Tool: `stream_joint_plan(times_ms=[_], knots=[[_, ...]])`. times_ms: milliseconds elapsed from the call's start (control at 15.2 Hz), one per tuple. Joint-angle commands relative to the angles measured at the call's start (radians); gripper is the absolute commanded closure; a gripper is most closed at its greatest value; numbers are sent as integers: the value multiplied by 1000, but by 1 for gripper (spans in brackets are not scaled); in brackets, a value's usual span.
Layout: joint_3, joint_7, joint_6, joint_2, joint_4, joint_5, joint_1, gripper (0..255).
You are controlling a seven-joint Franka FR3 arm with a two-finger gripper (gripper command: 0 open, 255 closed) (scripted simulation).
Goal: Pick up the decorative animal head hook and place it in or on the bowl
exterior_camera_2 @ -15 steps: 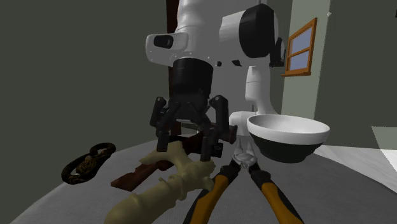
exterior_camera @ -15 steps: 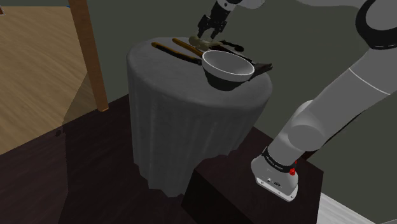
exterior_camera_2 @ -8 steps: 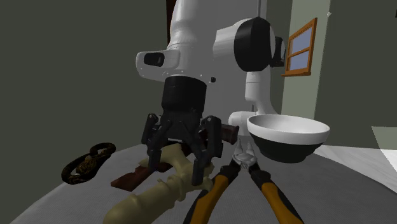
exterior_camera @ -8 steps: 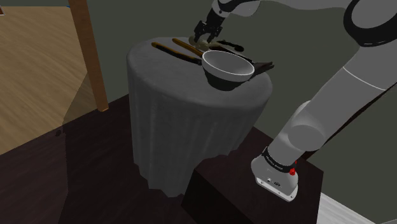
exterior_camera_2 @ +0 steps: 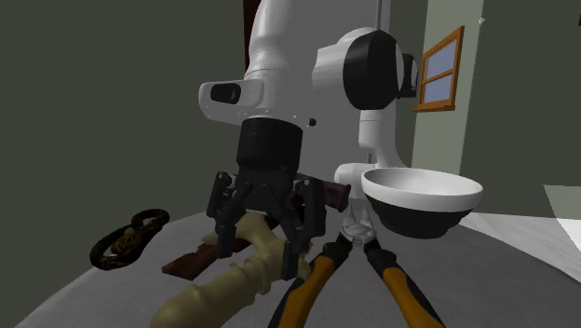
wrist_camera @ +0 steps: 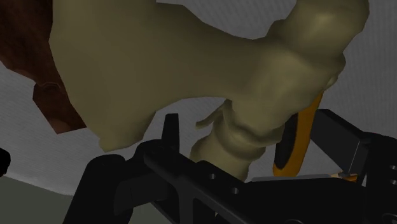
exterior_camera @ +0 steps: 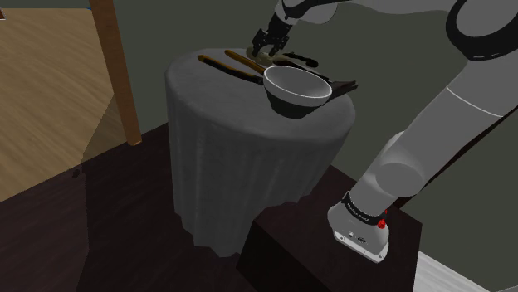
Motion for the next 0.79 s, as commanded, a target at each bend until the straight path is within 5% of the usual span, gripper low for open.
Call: stream_joint_plan(times_ms=[0, 726], knots=[[0, 0, 0, 0, -1, 0, 0, 255], [0, 4, -26, -5, 21, -3, 0, 255]])
